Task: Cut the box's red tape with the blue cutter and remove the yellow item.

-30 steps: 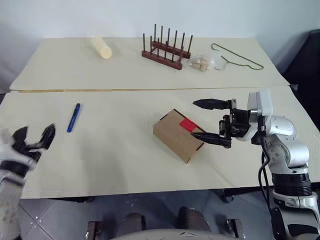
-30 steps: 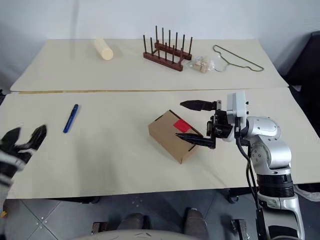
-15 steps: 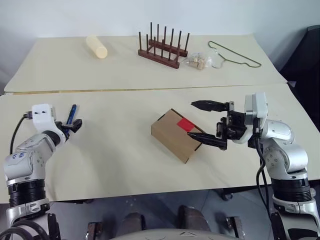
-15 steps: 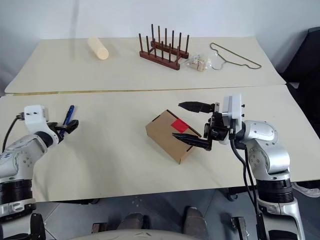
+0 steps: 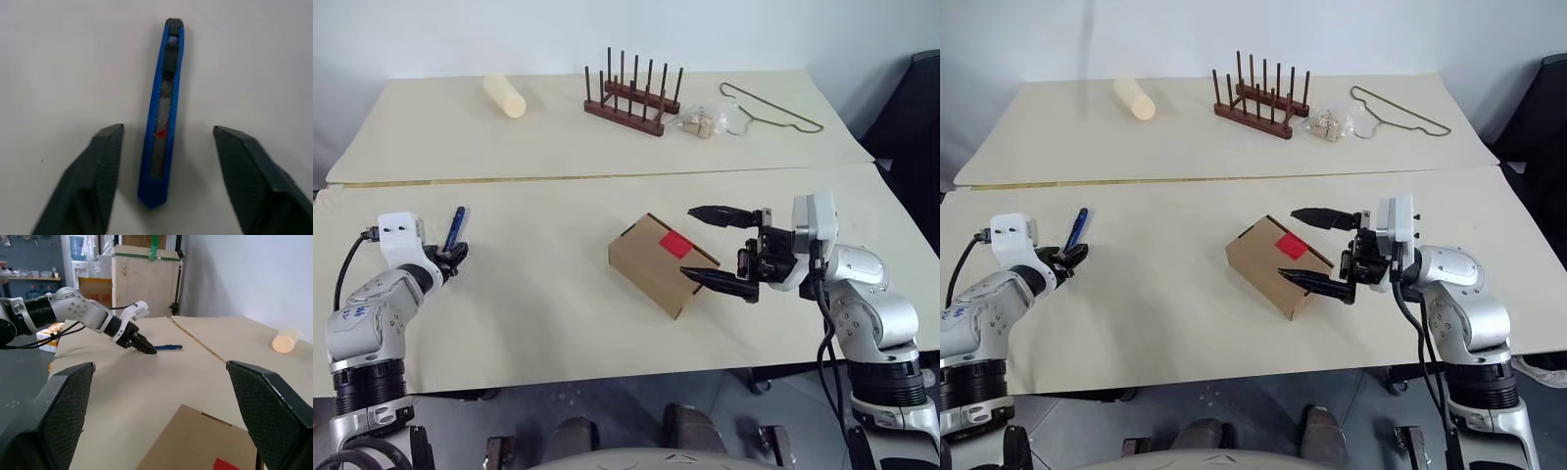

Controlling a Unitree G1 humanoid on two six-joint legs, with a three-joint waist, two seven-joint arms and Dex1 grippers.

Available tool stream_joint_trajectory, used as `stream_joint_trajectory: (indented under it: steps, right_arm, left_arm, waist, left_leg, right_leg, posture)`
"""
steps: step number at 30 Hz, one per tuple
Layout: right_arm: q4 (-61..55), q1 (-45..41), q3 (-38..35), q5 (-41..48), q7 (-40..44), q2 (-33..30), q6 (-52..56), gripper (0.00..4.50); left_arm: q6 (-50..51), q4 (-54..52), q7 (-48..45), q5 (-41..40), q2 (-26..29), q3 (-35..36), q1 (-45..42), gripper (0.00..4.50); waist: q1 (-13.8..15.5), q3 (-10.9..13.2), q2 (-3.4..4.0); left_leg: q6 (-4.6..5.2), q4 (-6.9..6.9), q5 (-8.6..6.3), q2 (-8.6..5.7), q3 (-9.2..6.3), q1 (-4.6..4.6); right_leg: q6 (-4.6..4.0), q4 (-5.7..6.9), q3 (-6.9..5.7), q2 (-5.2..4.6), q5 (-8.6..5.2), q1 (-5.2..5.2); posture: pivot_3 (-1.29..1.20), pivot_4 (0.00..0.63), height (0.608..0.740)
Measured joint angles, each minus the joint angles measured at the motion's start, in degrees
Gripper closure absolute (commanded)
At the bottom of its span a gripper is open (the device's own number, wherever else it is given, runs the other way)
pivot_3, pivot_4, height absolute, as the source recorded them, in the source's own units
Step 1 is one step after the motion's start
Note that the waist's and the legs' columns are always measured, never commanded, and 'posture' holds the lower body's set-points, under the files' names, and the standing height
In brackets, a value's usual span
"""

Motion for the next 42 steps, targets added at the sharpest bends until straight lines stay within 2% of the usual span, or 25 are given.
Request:
stream_joint_trajectory:
  steps: [5,6,11,14,16,20,22,24,27,29,30,31,33,38,42]
  right_arm:
    - [0.1,0.4,-0.1,0.0,0.8,0.0,-1.3,0.0]
    - [0.1,0.4,-0.1,0.0,0.9,0.0,-1.4,0.0]
    - [0.1,0.4,-0.1,0.0,-0.1,0.0,-1.2,0.0]
    - [-0.9,0.0,-1.0,2.3,-3.0,0.0,1.7,0.0]
    - [-2.2,-1.4,-1.5,4.2,-4.1,-0.8,4.2,0.0]
    - [-7.9,-1.4,0.5,5.3,-0.6,-7.6,8.2,0.0]
    - [-9.3,-0.5,2.8,4.9,2.1,-10.5,9.8,0.0]
    - [-10.2,0.7,3.3,5.7,3.4,-11.6,11.6,0.0]
    - [-12.3,2.1,3.5,7.7,3.8,-12.7,14.2,0.0]
    - [-14.5,3.4,3.5,8.7,3.9,-14.2,15.8,0.0]
    - [-15.7,4.8,4.1,8.5,3.9,-15.4,16.6,0.39]
    - [-16.8,6.4,5.5,7.3,3.5,-16.3,16.9,0.59]
    - [-17.3,8.6,8.1,4.7,3.0,-17.5,17.7,1.27]
    - [-17.7,12.4,10.8,-1.7,1.5,-19.0,16.1,3.02]
    - [-17.4,13.4,14.4,-8.7,-4.2,-16.3,14.3,4.39]
  left_arm:
    - [-0.1,-1.0,0.0,1.1,-0.3,0.0,1.9,4.01]
    - [-0.1,-1.6,0.0,1.3,-0.6,0.0,2.3,4.06]
    - [-6.0,-3.7,-1.7,2.2,-1.1,0.6,5.6,4.06]
    - [-9.4,-5.6,-11.5,-1.8,0.2,1.8,9.7,4.06]
    - [-12.0,-8.6,-21.0,-4.5,4.3,1.9,13.2,4.06]
    - [-25.6,-15.5,-48.0,-5.3,19.8,2.6,24.8,4.06]
    - [-30.9,-16.2,-57.6,-3.3,26.2,0.1,27.2,4.06]
    - [-34.1,-16.3,-61.8,-0.9,28.5,-4.6,26.0,4.06]
    - [-36.4,-17.8,-63.8,1.8,28.3,-12.9,21.7,4.06]
    - [-35.9,-18.1,-63.0,5.2,26.0,-18.8,15.3,4.06]
    - [-34.6,-18.4,-61.9,8.0,23.1,-23.3,10.3,4.06]
    - [-32.6,-19.0,-60.7,10.9,19.6,-28.8,5.6,4.06]
    - [-29.6,-20.2,-59.2,14.4,15.0,-36.5,1.9,4.06]
    - [-24.3,-21.4,-57.9,17.1,12.7,-40.4,-2.3,4.06]
    - [-19.9,-23.5,-56.7,18.2,11.0,-42.6,-3.5,4.06]
  waist:
    - [0.1,0.0,0.08]
    - [0.1,-0.1,0.12]
    - [0.1,-0.1,0.17]
    - [0.0,0.0,0.09]
    - [-0.1,0.0,-0.06]
    - [-0.1,0.0,-0.03]
    - [0.4,0.1,0.04]
    - [1.0,0.1,0.07]
    - [1.3,0.1,0.04]
    - [1.6,0.1,0.06]
    - [2.2,0.1,0.11]
    - [2.7,0.1,0.08]
    - [2.5,0.1,-0.06]
    - [1.5,0.1,-0.09]
    - [1.7,0.1,-0.12]
  left_leg:
    - [0.06,-0.02,-0.07,-0.01,0.0,0.22]
    - [0.06,-0.02,-0.07,-0.01,0.0,0.23]
    - [0.04,-0.03,-0.09,0.0,0.0,0.23]
    - [0.03,-0.03,-0.09,0.04,0.0,0.13]
    - [0.0,-0.03,-0.11,0.09,0.02,0.04]
    - [-0.02,-0.11,-0.25,0.13,0.31,-0.13]
    - [0.05,-0.1,-0.29,0.12,0.34,-0.14]
    - [0.11,-0.08,-0.32,0.12,0.4,-0.15]
    - [0.14,-0.07,-0.35,0.13,0.41,-0.2]
    - [0.16,-0.05,-0.35,0.11,0.4,-0.25]
    - [0.19,0.01,-0.37,0.08,0.36,-0.3]
    - [0.22,0.09,-0.38,0.08,0.35,-0.38]
    - [0.33,0.41,-0.49,0.08,0.39,-0.64]
    - [0.39,0.66,-0.6,0.11,0.49,-0.6]
    - [0.4,0.83,-0.61,0.12,0.42,-0.57]
  right_leg:
    - [0.0,-0.03,0.0,-0.04,0.0,0.26]
    - [0.0,-0.03,0.01,-0.04,0.0,0.27]
    - [-0.01,-0.04,0.01,-0.04,-0.01,0.26]
    - [-0.03,-0.06,-0.01,-0.02,-0.02,0.15]
    - [-0.1,-0.01,-0.01,-0.01,-0.05,-0.01]
    - [-0.2,0.04,-0.02,-0.01,-0.11,-0.43]
    - [-0.22,-0.05,-0.05,-0.01,-0.12,-0.39]
    - [-0.21,-0.07,-0.04,-0.02,-0.11,-0.38]
    - [-0.18,-0.03,-0.04,-0.01,-0.1,-0.44]
    - [-0.17,0.0,-0.05,-0.01,-0.09,-0.48]
    - [-0.15,0.0,-0.11,-0.01,-0.08,-0.44]
    - [-0.12,-0.03,-0.13,-0.01,-0.07,-0.45]
    - [-0.03,0.03,-0.13,-0.01,-0.01,-0.62]
    - [0.02,0.05,-0.13,-0.04,0.01,-0.58]
    - [0.06,0.06,-0.12,-0.04,0.03,-0.42]
  posture:
    - [0.0,0.15,0.74]
    - [0.0,0.15,0.74]
    - [0.0,0.15,0.74]
    - [0.0,0.15,0.74]
    - [0.0,0.15,0.74]
    - [0.0,0.15,0.74]
    - [0.0,0.15,0.74]
    - [0.0,0.15,0.74]
    - [0.0,0.15,0.74]
    - [0.0,0.15,0.74]
    - [0.0,0.15,0.74]
    - [0.0,0.15,0.74]
    - [0.0,0.15,0.74]
    - [0.0,0.15,0.74]
    - [0.0,0.15,0.74]
